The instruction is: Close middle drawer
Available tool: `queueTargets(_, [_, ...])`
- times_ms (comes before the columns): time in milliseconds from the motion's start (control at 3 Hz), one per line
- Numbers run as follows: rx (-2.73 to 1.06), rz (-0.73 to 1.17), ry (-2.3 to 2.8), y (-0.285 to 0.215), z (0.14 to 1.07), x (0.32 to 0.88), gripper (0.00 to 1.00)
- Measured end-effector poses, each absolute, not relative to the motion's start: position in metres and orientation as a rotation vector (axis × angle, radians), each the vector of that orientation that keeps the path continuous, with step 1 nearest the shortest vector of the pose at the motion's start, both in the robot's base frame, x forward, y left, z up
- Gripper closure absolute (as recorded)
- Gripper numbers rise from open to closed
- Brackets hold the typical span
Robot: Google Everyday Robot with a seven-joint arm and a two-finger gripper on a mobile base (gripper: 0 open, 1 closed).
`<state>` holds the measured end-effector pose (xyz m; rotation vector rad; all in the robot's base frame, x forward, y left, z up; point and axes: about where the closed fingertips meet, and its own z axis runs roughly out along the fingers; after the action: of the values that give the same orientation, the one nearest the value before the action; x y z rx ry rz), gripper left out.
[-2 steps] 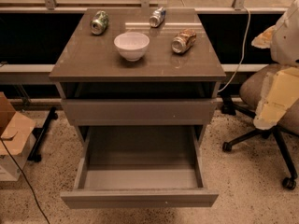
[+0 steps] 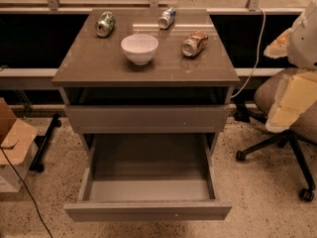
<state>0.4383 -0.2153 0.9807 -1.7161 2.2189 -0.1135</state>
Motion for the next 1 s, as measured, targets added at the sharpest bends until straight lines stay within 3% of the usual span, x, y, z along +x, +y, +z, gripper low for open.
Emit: queueTargets(1000, [-1.788,-0.058,2.120,-0.219,0.899,0.430,0.85])
